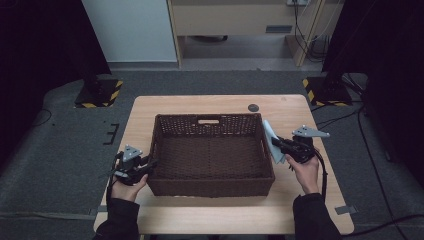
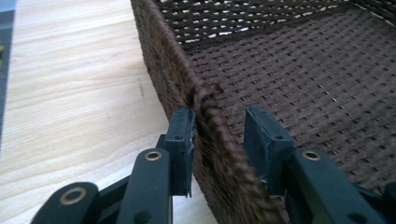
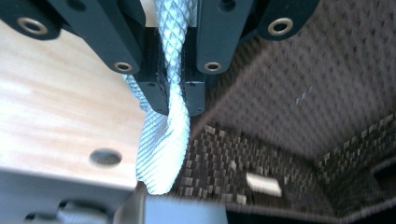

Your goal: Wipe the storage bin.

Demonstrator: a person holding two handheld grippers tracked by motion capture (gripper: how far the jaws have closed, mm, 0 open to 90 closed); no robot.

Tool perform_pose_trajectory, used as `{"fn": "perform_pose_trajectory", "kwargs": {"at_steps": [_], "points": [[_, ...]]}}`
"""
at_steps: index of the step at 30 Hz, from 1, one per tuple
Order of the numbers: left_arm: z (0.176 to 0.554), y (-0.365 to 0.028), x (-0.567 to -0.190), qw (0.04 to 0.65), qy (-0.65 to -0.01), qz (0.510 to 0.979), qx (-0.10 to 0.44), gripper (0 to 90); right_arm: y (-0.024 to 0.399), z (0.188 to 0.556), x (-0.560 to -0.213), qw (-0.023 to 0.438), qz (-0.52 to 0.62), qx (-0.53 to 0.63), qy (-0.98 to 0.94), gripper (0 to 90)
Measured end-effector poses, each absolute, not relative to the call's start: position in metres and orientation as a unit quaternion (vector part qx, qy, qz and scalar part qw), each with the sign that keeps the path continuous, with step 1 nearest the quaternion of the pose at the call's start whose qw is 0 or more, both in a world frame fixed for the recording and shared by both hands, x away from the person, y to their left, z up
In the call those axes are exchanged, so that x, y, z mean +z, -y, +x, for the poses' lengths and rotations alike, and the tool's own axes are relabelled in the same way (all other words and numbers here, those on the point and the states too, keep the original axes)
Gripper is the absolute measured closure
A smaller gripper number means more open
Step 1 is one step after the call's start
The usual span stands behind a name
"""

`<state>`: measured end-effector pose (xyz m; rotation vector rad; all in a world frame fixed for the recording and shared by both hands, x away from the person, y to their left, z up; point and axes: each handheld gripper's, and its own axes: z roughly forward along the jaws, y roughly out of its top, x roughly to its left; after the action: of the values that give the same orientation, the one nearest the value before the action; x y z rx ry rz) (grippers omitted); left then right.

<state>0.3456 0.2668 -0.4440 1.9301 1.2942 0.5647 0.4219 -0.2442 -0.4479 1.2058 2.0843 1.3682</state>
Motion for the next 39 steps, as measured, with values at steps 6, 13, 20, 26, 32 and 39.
{"fn": "perform_pose_trajectory", "kwargs": {"at_steps": [6,13,20,26,32,39], "points": [[0.344,-0.267,-0.446,0.365,-0.499,0.755,0.221,63.3,0.239,0.425,-0.473,0.156,0.441,0.426,-0.774,83.8],[0.344,-0.263,-0.446,0.352,-0.506,0.751,0.237,67.8,0.23,0.43,-0.499,0.129,0.452,0.363,-0.804,83.7],[0.347,-0.264,-0.447,0.361,-0.52,0.738,0.234,69.6,0.239,0.421,-0.465,0.162,0.442,0.454,-0.756,83.6],[0.351,-0.263,-0.447,0.363,-0.524,0.734,0.233,70.0,0.247,0.41,-0.443,0.184,0.412,0.498,-0.741,83.6],[0.358,-0.261,-0.448,0.363,-0.525,0.733,0.236,69.8,0.246,0.417,-0.465,0.165,0.428,0.442,-0.771,83.7],[0.359,-0.263,-0.449,0.369,-0.522,0.731,0.24,61.3,0.235,0.427,-0.498,0.13,0.442,0.384,-0.8,83.6]]}}
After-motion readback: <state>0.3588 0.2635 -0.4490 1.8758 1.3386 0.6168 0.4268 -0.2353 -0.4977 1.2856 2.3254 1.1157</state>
